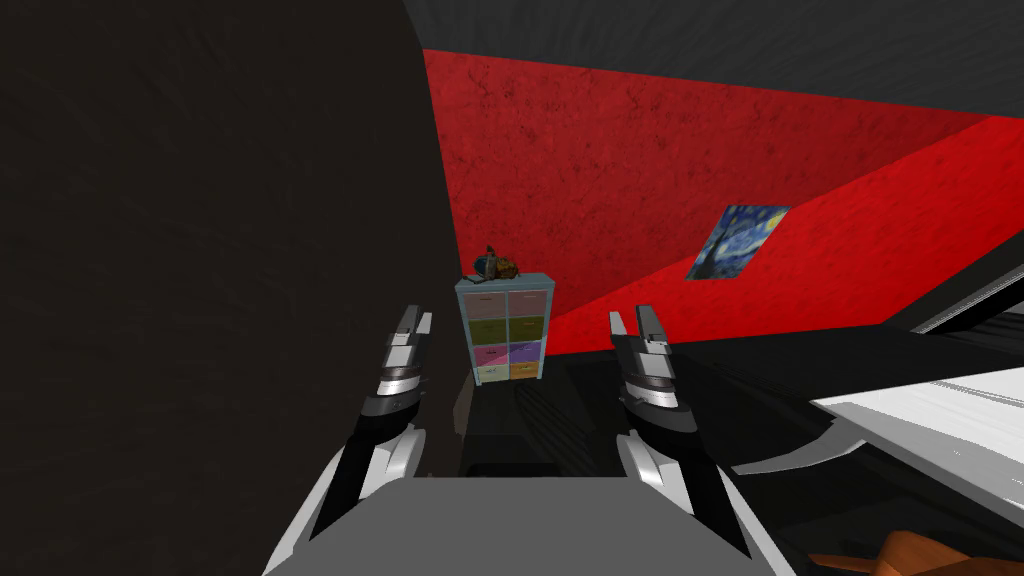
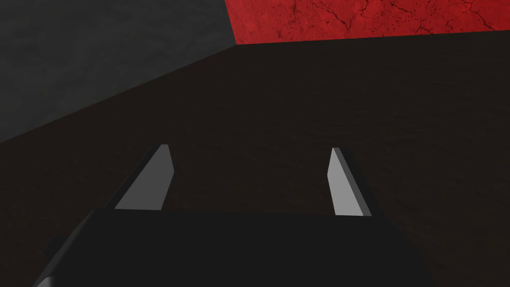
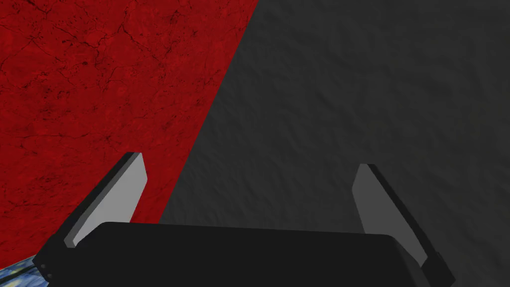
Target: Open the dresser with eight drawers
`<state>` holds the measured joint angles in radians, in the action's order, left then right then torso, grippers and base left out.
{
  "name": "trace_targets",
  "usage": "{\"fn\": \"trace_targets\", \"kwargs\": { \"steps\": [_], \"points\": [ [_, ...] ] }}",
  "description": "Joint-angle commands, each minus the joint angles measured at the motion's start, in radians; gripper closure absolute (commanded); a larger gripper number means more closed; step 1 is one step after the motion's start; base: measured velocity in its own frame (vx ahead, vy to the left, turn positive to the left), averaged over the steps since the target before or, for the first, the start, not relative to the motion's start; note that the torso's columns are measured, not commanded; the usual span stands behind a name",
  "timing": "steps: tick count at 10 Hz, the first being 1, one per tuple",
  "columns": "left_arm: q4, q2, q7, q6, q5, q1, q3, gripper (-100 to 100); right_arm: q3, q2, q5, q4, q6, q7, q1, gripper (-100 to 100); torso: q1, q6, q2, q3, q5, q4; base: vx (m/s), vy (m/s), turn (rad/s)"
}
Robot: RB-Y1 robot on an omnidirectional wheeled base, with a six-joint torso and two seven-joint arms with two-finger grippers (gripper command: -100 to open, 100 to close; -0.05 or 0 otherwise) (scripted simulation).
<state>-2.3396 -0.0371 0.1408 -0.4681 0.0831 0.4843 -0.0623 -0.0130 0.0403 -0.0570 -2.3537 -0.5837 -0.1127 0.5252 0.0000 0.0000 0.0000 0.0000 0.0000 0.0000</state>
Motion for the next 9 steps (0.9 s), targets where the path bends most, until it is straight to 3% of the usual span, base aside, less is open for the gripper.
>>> {"fn": "trace_targets", "kwargs": {
  "steps": [1,9],
  "points": [
    [0.0,0.0,0.0,0.0,0.0,0.0,0.0,0,0.0,0.0,0.0,0.0,0.0,0.0,0.0,0,0.0,0.0,0.041,-0.082,0.0,0.041,0.0,0.0,0.0],
    [0.0,0.0,0.0,0.0,0.0,0.0,0.0,0,0.0,0.0,0.0,0.0,0.0,0.0,0.0,0,0.0,0.0,0.618,-1.234,0.0,0.617,0.0,0.0,0.0]
  ]
}}
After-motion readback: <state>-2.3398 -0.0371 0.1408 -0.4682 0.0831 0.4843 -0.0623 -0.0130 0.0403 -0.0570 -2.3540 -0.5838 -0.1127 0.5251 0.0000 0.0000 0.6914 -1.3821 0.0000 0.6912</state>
